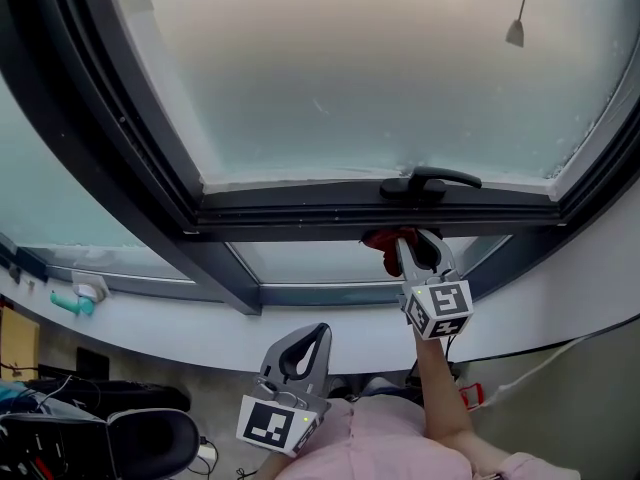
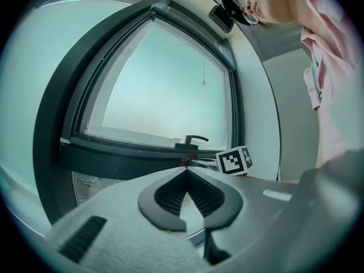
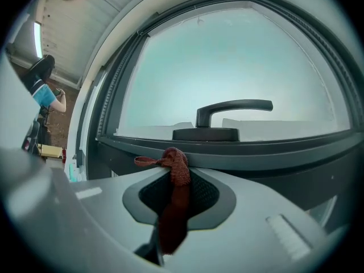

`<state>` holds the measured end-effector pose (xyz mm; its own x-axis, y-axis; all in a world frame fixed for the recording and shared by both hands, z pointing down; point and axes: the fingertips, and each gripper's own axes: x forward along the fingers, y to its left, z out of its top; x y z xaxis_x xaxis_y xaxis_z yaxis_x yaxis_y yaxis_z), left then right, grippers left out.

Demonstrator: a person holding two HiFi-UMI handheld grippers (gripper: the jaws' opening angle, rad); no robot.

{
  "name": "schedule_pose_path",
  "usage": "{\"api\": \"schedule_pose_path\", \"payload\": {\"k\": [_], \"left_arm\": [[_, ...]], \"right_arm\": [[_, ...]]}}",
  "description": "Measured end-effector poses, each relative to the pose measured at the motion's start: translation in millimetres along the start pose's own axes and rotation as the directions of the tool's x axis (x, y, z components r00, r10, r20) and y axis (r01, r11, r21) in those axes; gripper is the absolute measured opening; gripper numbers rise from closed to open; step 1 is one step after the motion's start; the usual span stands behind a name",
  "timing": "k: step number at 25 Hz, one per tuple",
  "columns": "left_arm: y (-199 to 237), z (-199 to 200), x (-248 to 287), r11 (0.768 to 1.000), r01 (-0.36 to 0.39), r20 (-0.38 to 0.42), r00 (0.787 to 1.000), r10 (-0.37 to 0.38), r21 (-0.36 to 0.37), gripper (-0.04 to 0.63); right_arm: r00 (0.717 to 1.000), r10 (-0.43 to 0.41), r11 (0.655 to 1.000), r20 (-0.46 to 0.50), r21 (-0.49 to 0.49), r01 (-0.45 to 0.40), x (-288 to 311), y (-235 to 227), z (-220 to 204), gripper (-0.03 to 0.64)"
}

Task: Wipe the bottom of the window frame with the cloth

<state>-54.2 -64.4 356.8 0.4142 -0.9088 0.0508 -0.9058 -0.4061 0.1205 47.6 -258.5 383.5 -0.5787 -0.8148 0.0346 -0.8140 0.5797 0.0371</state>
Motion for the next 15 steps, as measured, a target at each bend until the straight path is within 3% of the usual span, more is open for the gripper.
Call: {"api": "schedule_pose_path", "payload": {"k": [3,7,11,15], "left_arm": [[2,11,3,1.0,0.008,0.051,0.999,-0.007,-0.014,-0.003],[-2,12,6,0.999,0.035,0.054,0.998,-0.034,-0.017,-0.003],[0,4,5,0.999,0.042,0.013,0.999,-0.042,-0.005,-0.003],[2,1,3,0.999,0.036,0.009,0.999,-0.036,0.004,-0.003]], "right_arm": [[1.0,-0.005,1.0,-0.005,-0.027,0.005,0,1,0,0.064],[1.0,0.004,0.998,-0.021,-0.062,-0.005,2,3,-1,0.064],[0.998,0.017,0.991,-0.055,-0.134,-0.024,0,1,-5,0.063],[0.998,-0.026,0.983,-0.066,-0.182,0.013,-5,-11,-8,0.063]]}}
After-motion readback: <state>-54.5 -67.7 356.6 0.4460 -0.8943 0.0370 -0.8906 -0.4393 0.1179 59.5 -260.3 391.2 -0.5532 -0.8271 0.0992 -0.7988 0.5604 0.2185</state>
